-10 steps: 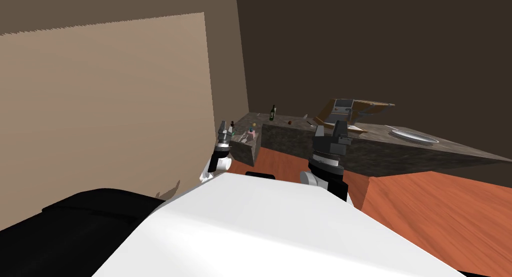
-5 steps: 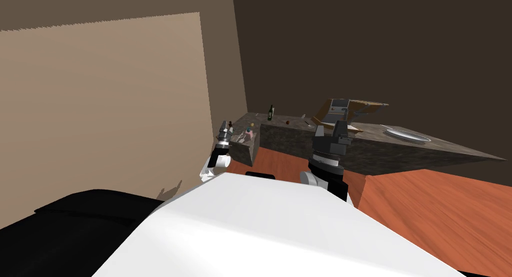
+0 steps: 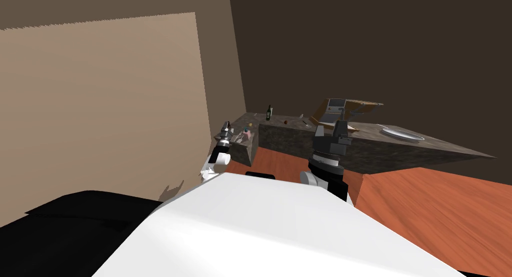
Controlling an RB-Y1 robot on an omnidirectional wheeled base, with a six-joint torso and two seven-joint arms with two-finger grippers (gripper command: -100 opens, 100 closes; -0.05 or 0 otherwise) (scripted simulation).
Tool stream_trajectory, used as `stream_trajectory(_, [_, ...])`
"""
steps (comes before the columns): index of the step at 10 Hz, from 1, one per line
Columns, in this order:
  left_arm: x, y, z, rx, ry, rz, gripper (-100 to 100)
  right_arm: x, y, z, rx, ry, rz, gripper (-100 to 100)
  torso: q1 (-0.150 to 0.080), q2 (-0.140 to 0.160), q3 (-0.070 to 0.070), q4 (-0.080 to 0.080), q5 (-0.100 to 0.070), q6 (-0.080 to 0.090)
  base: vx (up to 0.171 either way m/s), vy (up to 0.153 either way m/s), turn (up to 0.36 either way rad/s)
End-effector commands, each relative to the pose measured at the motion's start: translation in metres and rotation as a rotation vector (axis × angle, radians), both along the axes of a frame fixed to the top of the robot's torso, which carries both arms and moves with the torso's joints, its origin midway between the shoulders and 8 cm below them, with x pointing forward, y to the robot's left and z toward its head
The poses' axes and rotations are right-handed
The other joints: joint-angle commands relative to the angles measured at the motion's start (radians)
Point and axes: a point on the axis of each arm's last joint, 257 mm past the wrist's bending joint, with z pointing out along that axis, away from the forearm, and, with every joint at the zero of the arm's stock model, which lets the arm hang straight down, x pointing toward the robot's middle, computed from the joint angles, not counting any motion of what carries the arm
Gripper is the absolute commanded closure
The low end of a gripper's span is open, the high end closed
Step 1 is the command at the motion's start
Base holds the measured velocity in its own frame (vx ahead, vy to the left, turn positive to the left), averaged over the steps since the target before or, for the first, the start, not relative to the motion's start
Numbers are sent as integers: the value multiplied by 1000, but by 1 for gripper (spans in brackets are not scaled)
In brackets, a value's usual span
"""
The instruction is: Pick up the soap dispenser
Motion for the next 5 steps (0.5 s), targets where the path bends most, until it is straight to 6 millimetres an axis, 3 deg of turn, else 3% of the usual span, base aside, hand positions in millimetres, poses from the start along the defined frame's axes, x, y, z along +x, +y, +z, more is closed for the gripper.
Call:
stream_trajectory(1, [9,6,-8,-23,40,-1,-100,0,0,0,0,0,0,0,0,0,0,0,0,0,9,-41,-19])
stream_trajectory(5, [27,18,-28,-79,125,-4,-100,0,0,0,0,0,0,0,0,0,0,0,0,0,8,-55,-21])
